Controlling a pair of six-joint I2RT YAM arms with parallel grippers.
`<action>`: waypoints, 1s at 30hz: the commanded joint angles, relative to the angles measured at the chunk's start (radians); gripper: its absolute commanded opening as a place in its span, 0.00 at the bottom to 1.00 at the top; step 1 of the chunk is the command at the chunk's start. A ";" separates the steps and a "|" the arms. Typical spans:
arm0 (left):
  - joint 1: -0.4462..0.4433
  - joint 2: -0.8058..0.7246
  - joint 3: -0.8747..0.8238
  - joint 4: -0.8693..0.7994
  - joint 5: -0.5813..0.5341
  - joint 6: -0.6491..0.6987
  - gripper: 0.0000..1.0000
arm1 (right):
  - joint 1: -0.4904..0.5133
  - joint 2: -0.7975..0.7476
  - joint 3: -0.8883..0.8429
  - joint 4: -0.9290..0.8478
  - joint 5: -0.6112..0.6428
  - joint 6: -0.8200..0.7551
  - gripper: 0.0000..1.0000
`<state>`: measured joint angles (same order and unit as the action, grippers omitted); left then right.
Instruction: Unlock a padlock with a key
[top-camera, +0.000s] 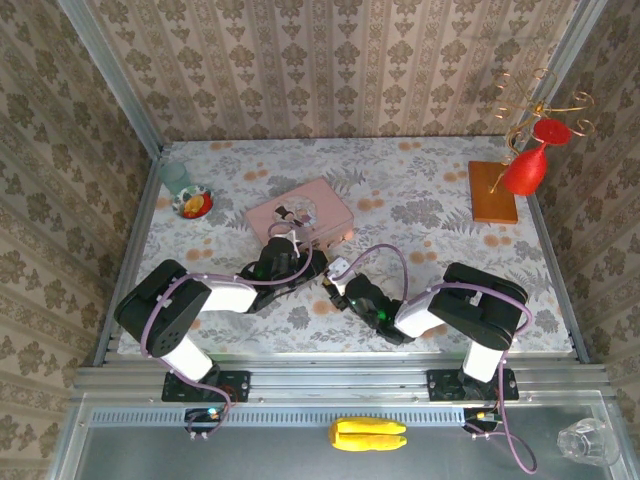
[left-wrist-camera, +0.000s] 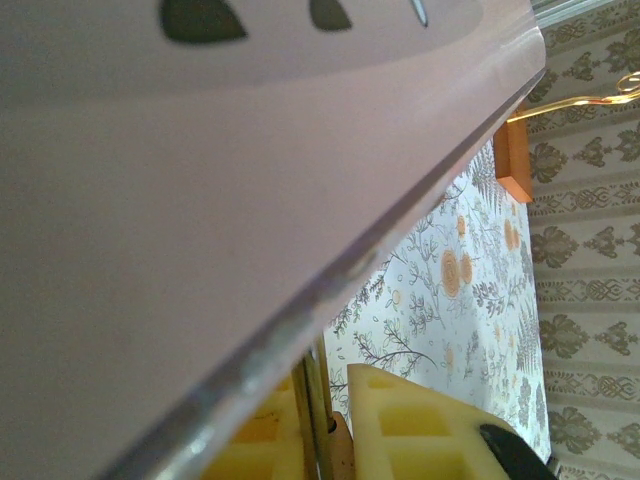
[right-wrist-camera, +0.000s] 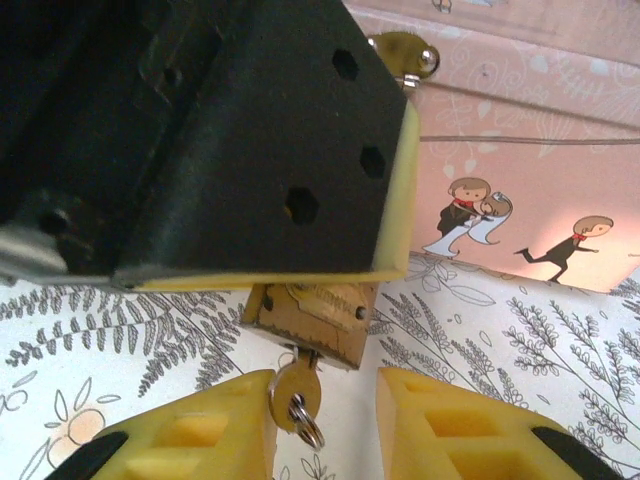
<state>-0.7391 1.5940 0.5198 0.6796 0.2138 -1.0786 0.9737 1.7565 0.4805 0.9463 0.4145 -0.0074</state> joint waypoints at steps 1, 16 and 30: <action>0.001 -0.045 0.028 0.085 0.025 -0.003 0.00 | 0.012 0.018 0.027 0.028 0.050 -0.004 0.34; -0.003 -0.028 0.048 0.092 0.050 0.002 0.00 | 0.016 -0.026 0.022 -0.031 0.060 0.058 0.11; -0.011 -0.002 0.060 0.086 0.055 0.009 0.00 | -0.039 -0.083 0.014 -0.116 -0.171 0.368 0.05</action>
<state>-0.7391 1.5978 0.5274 0.6739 0.2157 -1.0809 0.9592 1.7054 0.4965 0.8619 0.3458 0.2104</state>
